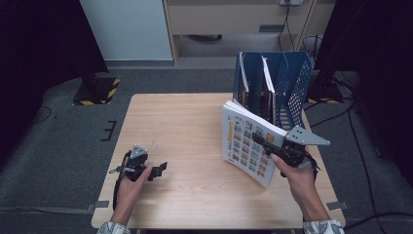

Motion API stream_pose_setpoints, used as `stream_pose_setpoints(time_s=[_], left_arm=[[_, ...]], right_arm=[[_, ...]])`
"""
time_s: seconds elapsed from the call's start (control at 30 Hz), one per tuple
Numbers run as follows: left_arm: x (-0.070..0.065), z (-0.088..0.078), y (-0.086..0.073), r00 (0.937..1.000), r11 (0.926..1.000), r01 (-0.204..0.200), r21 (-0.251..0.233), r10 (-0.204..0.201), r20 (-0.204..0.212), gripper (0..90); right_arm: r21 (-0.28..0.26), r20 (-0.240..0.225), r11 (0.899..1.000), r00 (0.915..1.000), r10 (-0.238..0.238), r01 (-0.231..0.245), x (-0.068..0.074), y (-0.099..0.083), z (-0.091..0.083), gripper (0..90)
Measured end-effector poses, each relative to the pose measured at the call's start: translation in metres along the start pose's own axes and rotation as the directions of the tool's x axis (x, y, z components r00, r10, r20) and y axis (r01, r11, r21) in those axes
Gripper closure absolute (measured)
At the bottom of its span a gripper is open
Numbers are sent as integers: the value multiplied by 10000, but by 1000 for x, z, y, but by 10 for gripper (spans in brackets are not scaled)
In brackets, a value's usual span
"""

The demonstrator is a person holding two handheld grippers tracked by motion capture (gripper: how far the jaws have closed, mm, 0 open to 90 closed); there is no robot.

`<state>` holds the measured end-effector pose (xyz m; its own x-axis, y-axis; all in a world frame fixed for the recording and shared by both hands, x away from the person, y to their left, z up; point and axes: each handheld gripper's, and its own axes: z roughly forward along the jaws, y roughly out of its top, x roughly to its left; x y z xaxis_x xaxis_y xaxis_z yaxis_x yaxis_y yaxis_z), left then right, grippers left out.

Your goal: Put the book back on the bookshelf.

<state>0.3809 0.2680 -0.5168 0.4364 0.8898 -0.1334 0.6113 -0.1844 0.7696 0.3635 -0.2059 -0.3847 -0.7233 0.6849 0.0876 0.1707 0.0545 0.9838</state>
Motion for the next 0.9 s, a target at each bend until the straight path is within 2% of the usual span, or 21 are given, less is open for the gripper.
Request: stream_pose_setpoints(time_s=[0.9], left_arm=[[0,0,0,10000,10000,-12,27,12,-14,51]], right_arm=[[27,635,10000,9980,43,-45,-12,-4,-30,740]])
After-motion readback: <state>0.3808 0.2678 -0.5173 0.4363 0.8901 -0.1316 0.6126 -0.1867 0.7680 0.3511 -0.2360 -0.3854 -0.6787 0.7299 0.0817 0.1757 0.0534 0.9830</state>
